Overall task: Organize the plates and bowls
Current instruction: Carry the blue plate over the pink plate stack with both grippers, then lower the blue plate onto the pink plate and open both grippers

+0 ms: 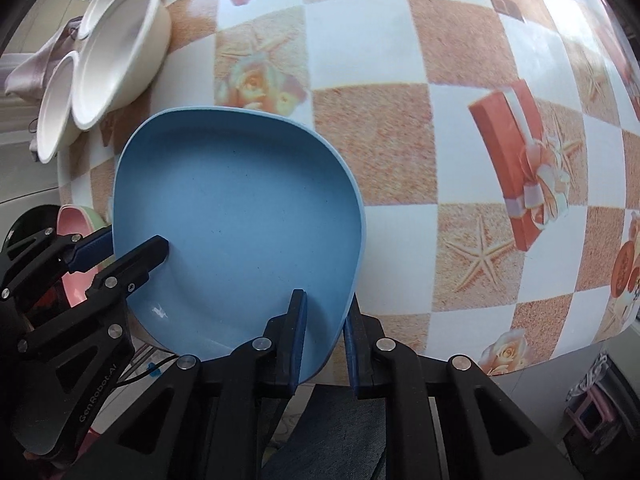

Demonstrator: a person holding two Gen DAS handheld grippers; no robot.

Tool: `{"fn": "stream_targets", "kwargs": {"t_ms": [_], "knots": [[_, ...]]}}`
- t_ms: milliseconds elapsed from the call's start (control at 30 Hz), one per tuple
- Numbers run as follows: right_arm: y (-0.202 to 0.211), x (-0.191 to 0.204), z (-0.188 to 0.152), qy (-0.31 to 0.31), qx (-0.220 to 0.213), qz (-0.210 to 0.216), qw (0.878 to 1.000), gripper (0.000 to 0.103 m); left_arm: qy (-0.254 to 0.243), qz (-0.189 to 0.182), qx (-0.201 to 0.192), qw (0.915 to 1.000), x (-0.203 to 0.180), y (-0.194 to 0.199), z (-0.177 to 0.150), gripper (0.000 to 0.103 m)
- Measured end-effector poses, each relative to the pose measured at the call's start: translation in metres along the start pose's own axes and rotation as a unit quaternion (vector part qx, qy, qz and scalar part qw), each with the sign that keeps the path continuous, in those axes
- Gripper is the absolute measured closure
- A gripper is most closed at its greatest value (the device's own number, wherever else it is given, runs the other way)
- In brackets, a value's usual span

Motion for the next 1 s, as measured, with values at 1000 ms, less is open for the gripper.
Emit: {"fn": "stream_targets", "kwargs": {"t_ms": [1000], "knots": [[-0.063,0.185,0.013,0.216,0.138,0.016,0.967,0.082,0.215,0.026,0.030,0.9757,0.177,-0.014,-0.133,0.078]]}}
Point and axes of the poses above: each gripper's, at about its wrist camera, not at the fingertips, and y roughly against the way its jaws point, x to its left, z to its top, the point moved 7 cm from there along -y, roughly the way its jaws point, and after that the axes turned 12 degrees about z, right-handed, at the moved point
